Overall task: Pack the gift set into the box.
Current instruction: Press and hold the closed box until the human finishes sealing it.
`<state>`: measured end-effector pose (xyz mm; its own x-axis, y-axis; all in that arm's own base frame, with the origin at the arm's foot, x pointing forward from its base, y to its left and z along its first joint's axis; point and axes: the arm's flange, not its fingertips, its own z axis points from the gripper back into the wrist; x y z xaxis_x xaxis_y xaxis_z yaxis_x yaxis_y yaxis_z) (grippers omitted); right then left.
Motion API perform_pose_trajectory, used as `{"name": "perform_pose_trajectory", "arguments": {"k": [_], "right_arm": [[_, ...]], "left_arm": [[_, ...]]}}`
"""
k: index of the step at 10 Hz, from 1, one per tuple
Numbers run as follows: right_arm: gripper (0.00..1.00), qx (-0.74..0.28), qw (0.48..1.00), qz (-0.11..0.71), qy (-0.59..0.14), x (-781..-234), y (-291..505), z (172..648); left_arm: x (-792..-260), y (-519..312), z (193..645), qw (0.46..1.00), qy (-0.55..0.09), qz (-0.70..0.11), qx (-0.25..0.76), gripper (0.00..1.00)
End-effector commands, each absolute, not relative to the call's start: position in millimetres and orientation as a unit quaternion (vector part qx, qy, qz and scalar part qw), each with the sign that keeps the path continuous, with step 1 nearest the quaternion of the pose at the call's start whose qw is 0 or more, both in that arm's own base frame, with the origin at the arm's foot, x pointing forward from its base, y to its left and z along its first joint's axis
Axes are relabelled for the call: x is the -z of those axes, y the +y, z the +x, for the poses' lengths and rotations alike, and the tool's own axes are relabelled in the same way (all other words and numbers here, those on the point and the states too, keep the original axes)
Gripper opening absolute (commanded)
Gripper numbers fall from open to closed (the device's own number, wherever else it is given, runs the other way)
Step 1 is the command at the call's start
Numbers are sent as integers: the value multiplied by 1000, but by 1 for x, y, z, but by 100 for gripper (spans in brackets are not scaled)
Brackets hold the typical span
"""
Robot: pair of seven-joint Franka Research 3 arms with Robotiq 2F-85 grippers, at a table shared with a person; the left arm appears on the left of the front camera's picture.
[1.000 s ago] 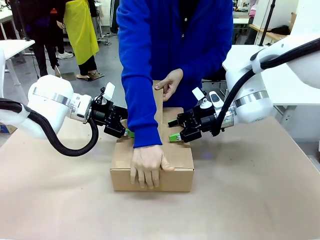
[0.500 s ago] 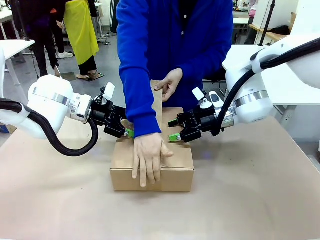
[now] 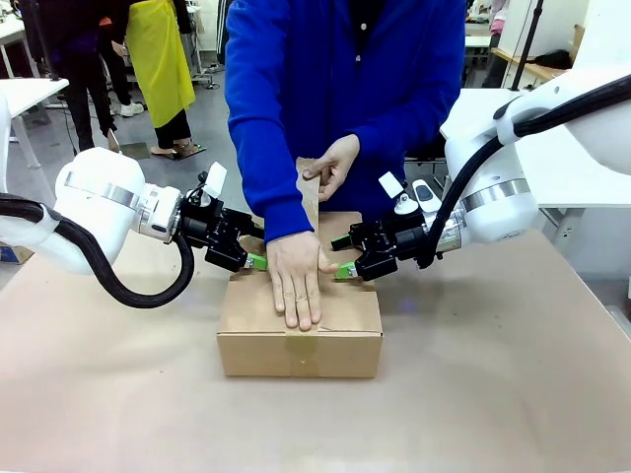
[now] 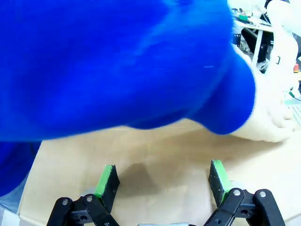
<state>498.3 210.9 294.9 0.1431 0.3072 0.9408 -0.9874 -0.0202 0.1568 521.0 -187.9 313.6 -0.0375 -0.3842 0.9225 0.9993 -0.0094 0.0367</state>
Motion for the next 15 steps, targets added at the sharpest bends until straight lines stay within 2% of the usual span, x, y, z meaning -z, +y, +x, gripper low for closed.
{"name": "perform_pose_trajectory", "arguments": {"k": [1,15], "right_arm": [[100,-544,601,457,-365,-293,211,498],[100,-544,601,457,-365,-293,211,498]], "left_arm": [[-310,-189,519,572,-402,-386,602,100],[-310,-189,519,572,-402,-386,602,100]]}}
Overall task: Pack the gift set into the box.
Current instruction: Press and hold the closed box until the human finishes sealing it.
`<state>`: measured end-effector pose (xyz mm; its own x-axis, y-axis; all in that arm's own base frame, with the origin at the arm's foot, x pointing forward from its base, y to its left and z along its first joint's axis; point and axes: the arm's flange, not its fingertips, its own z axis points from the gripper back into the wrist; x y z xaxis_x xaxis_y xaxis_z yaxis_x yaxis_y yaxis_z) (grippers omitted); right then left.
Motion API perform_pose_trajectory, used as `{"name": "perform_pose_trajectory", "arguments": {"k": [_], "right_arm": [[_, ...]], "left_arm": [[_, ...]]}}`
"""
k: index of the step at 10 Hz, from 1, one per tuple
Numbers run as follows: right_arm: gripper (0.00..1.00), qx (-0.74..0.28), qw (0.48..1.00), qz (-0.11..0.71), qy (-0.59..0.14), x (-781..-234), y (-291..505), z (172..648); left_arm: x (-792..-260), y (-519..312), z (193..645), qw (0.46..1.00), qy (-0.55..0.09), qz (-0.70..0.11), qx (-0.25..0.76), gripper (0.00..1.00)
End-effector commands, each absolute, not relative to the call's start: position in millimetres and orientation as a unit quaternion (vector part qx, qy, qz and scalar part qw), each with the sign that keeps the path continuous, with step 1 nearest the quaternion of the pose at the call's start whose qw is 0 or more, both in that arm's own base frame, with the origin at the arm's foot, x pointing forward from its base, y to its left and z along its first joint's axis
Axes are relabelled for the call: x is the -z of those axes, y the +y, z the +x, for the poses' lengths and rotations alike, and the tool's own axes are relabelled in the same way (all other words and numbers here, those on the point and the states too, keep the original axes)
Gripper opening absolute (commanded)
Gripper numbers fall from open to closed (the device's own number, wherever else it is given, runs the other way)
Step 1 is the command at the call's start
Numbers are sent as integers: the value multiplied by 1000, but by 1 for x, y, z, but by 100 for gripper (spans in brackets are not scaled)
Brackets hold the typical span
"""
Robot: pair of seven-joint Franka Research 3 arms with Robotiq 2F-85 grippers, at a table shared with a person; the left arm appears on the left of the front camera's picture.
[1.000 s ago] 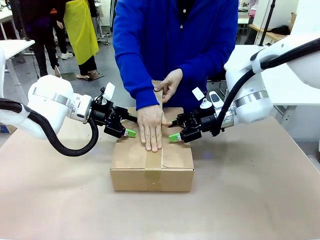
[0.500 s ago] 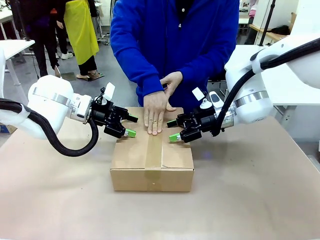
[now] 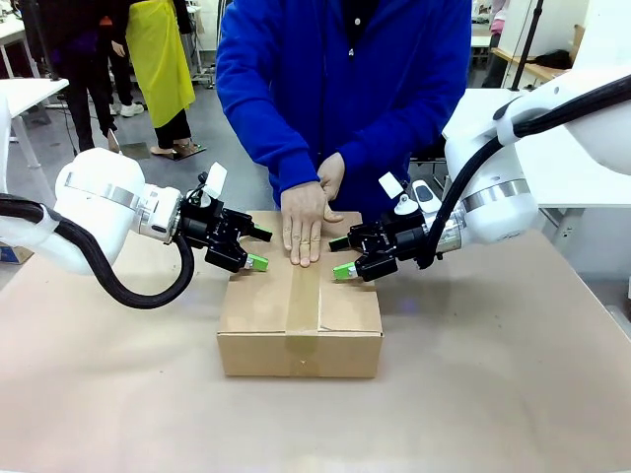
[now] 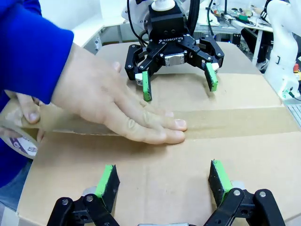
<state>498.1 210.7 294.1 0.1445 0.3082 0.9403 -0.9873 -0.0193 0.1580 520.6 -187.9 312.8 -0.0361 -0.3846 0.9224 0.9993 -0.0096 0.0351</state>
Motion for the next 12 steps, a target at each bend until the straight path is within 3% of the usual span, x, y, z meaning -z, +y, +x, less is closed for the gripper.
{"name": "perform_pose_trajectory", "arguments": {"k": [1,12], "right_arm": [[100,-544,601,457,-365,-293,211,498],[100,-544,601,457,-365,-293,211,498]], "left_arm": [[-310,-189,519,572,-402,-386,602,100],[-310,-189,519,572,-402,-386,602,100]]}}
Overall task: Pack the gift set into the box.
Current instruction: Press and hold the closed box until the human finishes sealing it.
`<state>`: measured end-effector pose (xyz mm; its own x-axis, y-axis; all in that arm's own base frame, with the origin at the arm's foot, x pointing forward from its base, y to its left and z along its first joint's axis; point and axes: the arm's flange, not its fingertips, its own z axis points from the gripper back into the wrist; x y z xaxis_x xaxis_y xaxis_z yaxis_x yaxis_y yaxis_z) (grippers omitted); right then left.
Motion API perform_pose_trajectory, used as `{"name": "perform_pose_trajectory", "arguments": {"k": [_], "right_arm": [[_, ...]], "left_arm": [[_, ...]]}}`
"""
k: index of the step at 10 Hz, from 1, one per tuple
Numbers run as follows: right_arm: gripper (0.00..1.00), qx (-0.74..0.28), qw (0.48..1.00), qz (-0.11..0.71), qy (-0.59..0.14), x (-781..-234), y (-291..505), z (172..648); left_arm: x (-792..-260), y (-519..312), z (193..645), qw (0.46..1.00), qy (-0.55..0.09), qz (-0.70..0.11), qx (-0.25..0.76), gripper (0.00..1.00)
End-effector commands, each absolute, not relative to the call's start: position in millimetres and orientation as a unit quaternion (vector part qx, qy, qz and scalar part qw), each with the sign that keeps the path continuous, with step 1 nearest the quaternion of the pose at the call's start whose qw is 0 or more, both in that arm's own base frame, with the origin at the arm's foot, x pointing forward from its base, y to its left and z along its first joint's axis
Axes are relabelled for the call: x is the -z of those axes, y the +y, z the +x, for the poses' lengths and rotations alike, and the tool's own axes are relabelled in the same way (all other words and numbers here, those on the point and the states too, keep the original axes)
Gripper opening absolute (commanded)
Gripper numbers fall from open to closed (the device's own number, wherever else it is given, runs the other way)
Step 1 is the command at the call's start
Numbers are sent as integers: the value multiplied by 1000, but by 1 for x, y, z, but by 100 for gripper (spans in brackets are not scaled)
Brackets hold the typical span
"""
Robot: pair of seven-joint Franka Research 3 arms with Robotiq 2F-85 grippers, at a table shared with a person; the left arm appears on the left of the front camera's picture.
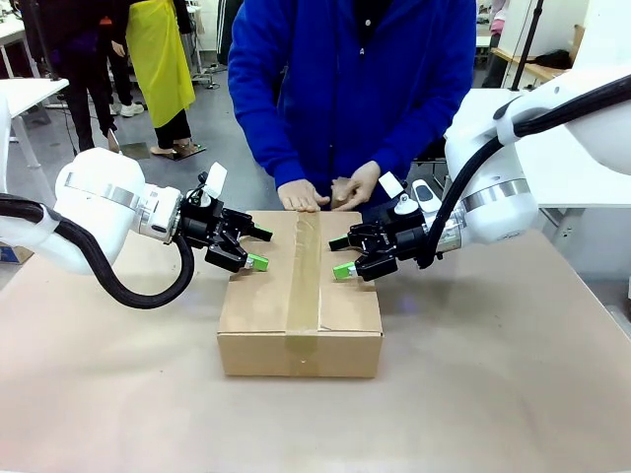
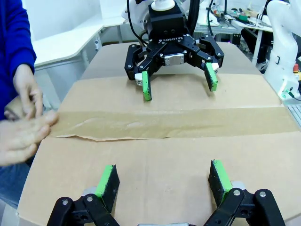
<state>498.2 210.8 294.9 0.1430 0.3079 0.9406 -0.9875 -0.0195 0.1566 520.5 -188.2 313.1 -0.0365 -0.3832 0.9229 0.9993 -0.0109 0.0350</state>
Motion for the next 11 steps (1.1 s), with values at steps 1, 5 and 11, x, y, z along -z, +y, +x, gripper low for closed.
{"name": "perform_pose_trajectory", "arguments": {"k": [1,5,11], "right_arm": [[100,-544,601,457,-365,-293,211,498],[100,-544,601,457,-365,-293,211,498],[100,-543,597,464,-366,-295,211,498]], "left_arm": [[-310,-189,519,572,-402,-386,602,100],[-310,-189,519,572,-402,-386,602,100],[-313,-188,520,577,-401,-385,598,100]]}}
